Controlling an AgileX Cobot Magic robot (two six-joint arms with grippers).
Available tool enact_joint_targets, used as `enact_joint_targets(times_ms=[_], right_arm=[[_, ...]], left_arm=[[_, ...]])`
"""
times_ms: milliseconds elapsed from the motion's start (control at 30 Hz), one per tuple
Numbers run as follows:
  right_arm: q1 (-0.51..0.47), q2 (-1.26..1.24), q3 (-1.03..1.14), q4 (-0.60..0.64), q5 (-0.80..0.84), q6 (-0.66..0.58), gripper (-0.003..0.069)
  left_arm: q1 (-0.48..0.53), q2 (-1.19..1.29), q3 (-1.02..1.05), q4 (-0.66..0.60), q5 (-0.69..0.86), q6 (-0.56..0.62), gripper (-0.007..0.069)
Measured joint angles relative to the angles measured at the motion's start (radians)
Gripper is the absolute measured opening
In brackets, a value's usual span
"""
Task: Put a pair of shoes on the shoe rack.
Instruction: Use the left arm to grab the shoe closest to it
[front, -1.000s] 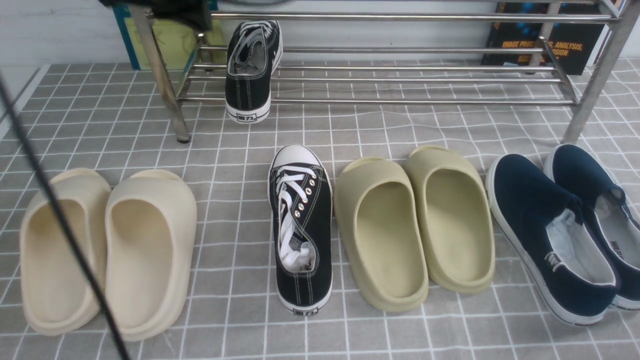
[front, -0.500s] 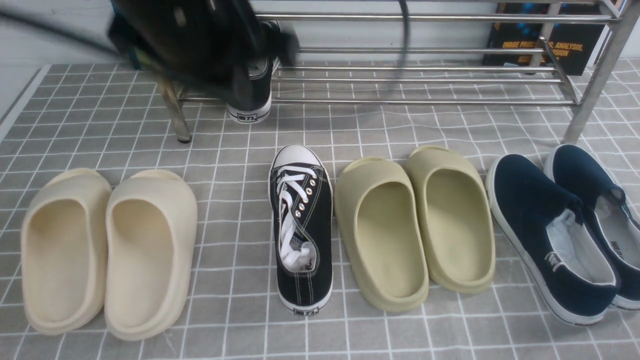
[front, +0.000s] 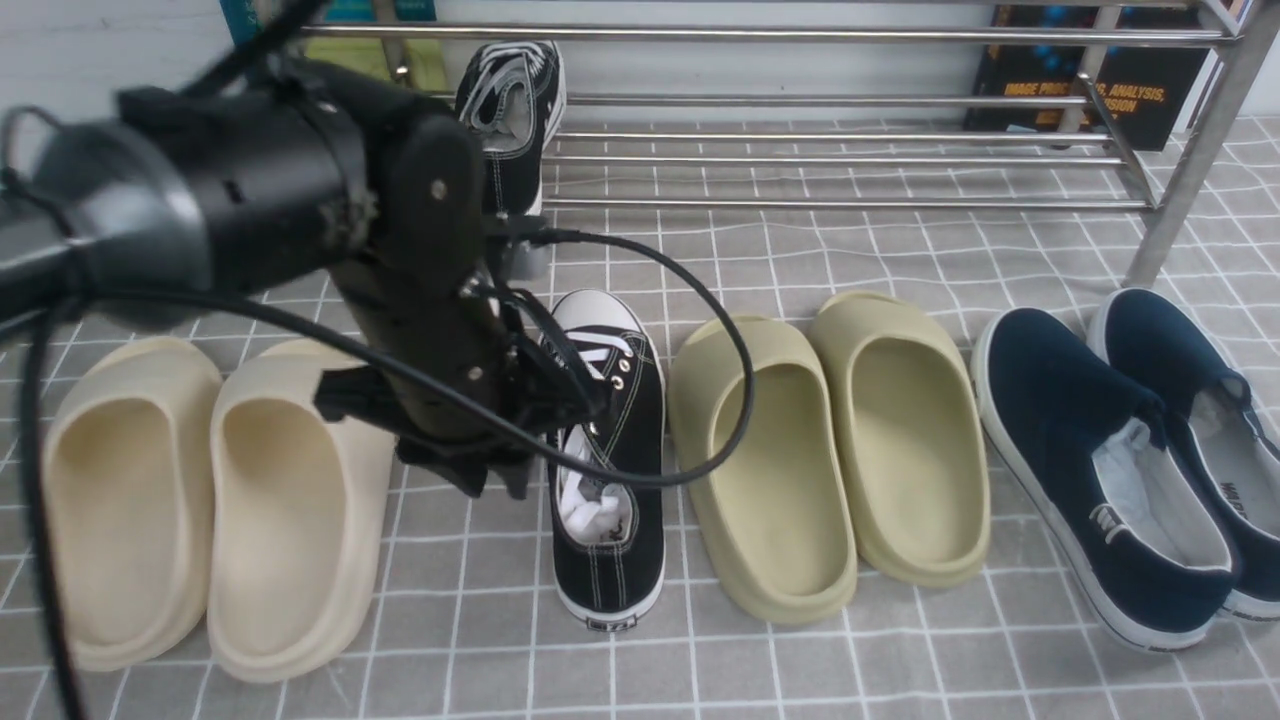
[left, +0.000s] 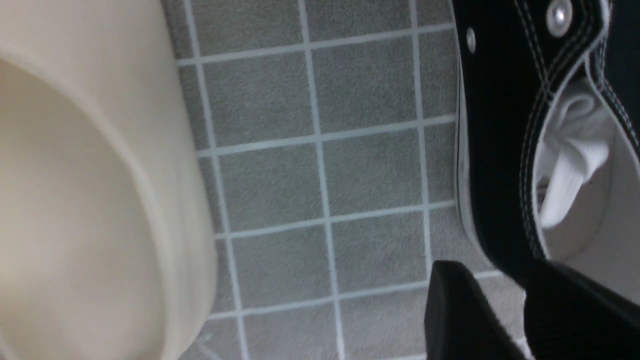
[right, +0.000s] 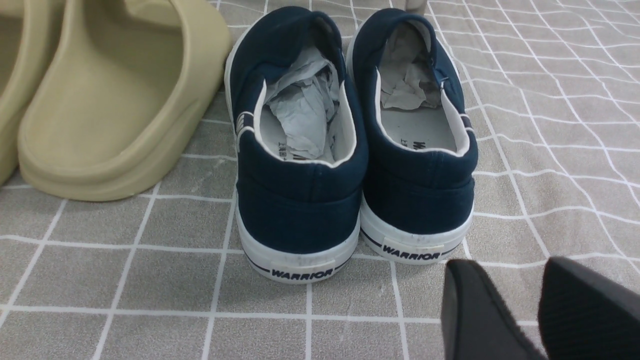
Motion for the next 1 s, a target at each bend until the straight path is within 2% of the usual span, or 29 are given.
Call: enact_joint_targets(times_ms=[167,300,433,567,800,900,1000], right_arm=[[0.0,0.0,0.0,0.0,0.0,0.0,0.0239],[0.0,0.0,0.0,0.0,0.0,0.0,0.0239],[0.0,0.0,0.0,0.0,0.0,0.0,0.0239],[0.0,0.0,0.0,0.0,0.0,0.0,0.0239],[0.0,0.0,0.0,0.0,0.0,0.0,0.0239],[0.0,0.0,0.0,0.0,0.0,0.0,0.0239],[0.0,0.0,0.0,0.0,0.0,0.0,0.0239]], left_arm=[[0.0,0.071,0.002,-0.053,-0.121,-0.037,0.0364],[0.0,0.114,0.002,-0.085,-0.179,-0.043,0.0382],[0.0,0.153,0.002,-0.089,-0.17,-0.043,0.037],[0.0,0.168,0.002,-0.097,-0.132,-0.029,0.0298],[0.0,0.164,-0.003,-0.065,-0.085,-0.013,0.0069],[0.0,0.152,-0.003,-0.046,-0.079,-0.013,0.0008],[0.002,0.111,-0.016,-0.042,-0.059,-0.012,-0.0003]])
